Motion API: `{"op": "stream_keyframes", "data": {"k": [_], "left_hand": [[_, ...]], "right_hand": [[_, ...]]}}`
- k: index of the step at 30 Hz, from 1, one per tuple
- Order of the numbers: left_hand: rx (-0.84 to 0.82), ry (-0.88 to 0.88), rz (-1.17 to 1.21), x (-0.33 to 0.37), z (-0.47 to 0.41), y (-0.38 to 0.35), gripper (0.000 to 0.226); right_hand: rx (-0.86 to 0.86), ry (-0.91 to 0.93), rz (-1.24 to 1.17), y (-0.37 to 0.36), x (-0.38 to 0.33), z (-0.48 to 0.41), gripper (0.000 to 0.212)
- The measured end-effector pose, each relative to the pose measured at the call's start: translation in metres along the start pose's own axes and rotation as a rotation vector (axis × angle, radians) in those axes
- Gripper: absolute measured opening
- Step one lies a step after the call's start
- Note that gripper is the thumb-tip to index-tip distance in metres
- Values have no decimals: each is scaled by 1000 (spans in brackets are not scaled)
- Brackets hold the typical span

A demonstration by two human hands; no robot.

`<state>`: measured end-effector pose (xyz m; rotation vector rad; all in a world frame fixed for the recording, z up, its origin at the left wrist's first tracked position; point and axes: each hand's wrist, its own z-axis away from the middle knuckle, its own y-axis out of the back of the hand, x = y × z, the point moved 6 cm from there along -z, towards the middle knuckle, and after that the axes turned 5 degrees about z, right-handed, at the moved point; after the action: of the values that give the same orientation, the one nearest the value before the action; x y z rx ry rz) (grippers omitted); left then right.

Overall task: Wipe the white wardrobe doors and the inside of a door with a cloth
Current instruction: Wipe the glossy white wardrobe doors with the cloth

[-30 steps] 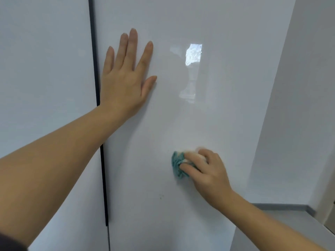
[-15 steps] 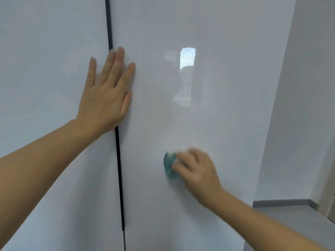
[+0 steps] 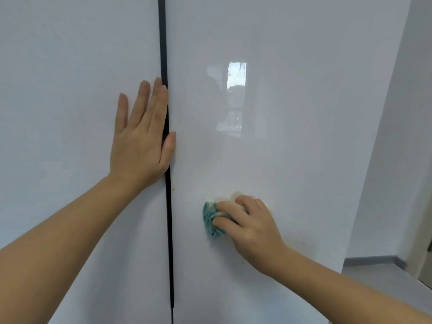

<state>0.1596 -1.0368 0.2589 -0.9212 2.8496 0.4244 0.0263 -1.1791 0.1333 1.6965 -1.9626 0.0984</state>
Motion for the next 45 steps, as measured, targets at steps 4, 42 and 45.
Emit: {"op": "stream_keyframes", "data": {"k": [4, 42, 45], "left_hand": [[-13, 2, -2, 0, 1, 1, 67], [36, -105, 107, -7, 11, 6, 57], [49, -116, 86, -12, 9, 14, 52]], "right_hand": [[-8, 19, -35, -3, 0, -7, 20], [214, -334, -236, 16, 1, -116, 25], [232, -362, -212, 18, 12, -150, 30]]}}
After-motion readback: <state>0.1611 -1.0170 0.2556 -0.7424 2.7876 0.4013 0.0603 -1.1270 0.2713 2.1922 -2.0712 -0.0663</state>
